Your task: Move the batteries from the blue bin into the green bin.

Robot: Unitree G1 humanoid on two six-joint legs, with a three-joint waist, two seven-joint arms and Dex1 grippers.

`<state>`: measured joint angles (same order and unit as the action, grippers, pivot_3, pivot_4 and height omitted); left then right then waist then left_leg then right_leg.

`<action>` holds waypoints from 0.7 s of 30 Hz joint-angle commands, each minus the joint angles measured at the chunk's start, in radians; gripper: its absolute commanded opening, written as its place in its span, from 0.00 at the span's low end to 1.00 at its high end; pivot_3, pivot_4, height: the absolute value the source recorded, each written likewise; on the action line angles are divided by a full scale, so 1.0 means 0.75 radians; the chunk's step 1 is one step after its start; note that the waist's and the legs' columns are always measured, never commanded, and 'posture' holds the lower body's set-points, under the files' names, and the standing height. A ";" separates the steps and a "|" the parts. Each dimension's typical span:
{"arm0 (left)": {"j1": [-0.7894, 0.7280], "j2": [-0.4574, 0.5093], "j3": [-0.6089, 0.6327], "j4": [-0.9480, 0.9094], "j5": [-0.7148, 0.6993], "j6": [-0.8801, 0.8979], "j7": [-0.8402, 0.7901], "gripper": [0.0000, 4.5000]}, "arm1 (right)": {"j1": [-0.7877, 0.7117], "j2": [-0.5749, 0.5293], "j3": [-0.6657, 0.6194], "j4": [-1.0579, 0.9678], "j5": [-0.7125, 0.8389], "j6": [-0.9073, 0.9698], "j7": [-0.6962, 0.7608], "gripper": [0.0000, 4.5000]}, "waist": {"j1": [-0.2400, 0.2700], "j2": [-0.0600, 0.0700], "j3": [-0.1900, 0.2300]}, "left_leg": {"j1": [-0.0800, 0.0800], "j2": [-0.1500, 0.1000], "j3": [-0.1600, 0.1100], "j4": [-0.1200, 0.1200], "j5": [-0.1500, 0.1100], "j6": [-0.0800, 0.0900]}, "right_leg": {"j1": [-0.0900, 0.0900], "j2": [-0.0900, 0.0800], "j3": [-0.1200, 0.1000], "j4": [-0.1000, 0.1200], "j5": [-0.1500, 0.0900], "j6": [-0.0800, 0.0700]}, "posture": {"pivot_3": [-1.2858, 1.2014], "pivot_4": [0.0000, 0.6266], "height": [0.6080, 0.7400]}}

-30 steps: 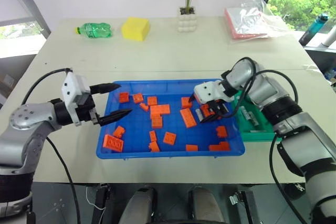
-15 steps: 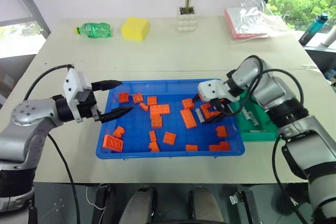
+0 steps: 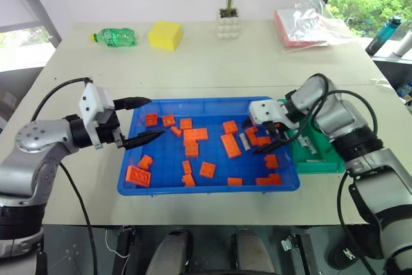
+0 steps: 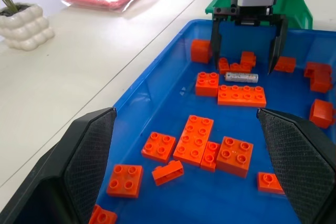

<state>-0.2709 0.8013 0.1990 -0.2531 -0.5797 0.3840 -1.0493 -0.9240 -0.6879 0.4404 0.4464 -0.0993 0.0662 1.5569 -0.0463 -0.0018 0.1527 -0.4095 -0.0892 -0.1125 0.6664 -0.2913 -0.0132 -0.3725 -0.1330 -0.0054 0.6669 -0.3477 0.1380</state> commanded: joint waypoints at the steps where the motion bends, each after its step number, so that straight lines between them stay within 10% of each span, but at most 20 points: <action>1: -0.002 0.010 0.023 -0.020 -0.004 -0.019 -0.006 1.00 | -0.020 0.035 0.005 0.051 -0.028 -0.017 -0.020 0.99 | 0.002 0.000 0.000 | 0.000 0.000 0.000 0.000 0.000 0.000 | 0.000 0.000 0.000 0.000 0.000 0.000 | 0.52 0.24 0.90; 5: 0.006 0.010 0.026 -0.030 -0.004 -0.018 -0.002 1.00 | -0.009 0.052 0.017 0.077 -0.046 -0.042 -0.024 0.94 | 0.003 0.000 0.000 | 0.000 -0.001 0.000 0.000 0.000 0.000 | 0.000 0.000 0.000 0.000 0.000 0.000 | 0.52 0.24 0.90; 10: 0.007 0.008 0.027 -0.030 -0.006 -0.019 -0.001 1.00 | 0.021 0.025 -0.001 0.006 -0.045 -0.050 -0.019 0.52 | 0.003 0.000 0.000 | 0.000 -0.001 -0.001 0.000 0.000 0.000 | 0.001 0.000 0.000 0.000 0.000 0.000 | 0.52 0.24 0.90; 21: -0.031 -0.015 -0.020 0.017 0.006 -0.036 -0.023 1.00 | 0.094 -0.192 -0.437 -0.602 0.285 0.619 -0.135 0.52 | 0.004 0.001 0.000 | 0.000 0.000 -0.001 0.000 0.000 0.000 | 0.000 0.000 0.000 0.000 0.000 0.000 | 0.52 0.24 0.90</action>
<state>-0.2864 0.7837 0.1726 -0.2401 -0.5773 0.3780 -1.0574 -0.8577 -0.7936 0.2064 0.0599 0.0660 0.4418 1.4949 -0.0431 -0.0014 0.1530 -0.4097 -0.0896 -0.1129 0.6663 -0.2914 -0.0131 -0.3722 -0.1334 -0.0053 0.6669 -0.3477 0.1380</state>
